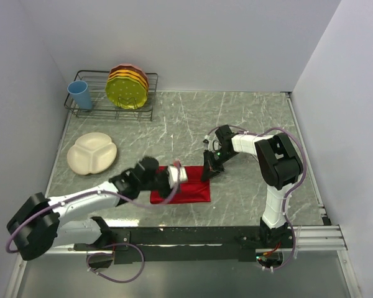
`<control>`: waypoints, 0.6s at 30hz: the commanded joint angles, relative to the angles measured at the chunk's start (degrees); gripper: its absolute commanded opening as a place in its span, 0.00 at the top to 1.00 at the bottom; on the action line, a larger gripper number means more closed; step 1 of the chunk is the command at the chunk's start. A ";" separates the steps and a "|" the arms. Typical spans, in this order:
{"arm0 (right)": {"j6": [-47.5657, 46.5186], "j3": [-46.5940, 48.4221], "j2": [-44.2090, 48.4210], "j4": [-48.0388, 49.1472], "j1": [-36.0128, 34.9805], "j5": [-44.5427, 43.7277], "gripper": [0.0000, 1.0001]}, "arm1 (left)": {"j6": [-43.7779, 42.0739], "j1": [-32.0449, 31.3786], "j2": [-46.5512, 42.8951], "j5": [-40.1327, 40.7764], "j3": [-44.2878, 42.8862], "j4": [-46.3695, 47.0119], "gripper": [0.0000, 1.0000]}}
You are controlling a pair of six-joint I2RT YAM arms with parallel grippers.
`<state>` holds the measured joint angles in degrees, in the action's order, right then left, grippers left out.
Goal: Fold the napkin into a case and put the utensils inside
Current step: Pick up the 2/3-rectangle-folded napkin from the center of the board.
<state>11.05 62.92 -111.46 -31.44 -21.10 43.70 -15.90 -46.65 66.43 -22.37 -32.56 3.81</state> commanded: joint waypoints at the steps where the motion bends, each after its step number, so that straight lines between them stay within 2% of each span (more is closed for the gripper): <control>1: -3.84 -0.78 -2.54 -1.25 0.18 -11.36 0.92 | -9.67 -10.17 0.62 16.37 3.81 2.07 0.50; 4: -4.19 -0.69 -2.71 -1.52 0.01 -11.62 0.93 | -10.46 -15.81 2.64 20.07 4.95 3.12 0.49; 7: -4.63 -0.51 -2.53 -1.69 0.19 -11.88 0.93 | -11.43 -18.55 5.01 21.75 5.40 4.44 0.48; 13: -5.60 -0.42 -2.62 -2.22 0.18 -12.15 0.93 | -12.93 -20.32 11.17 24.13 3.64 5.51 0.49; 18: -6.30 -0.07 -3.06 -2.66 0.18 -12.33 0.93 | -14.33 -20.67 14.94 22.99 1.18 1.91 0.58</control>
<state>9.08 63.35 -111.50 -32.45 -21.12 43.40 -27.99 -66.72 78.74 -0.27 -28.99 7.01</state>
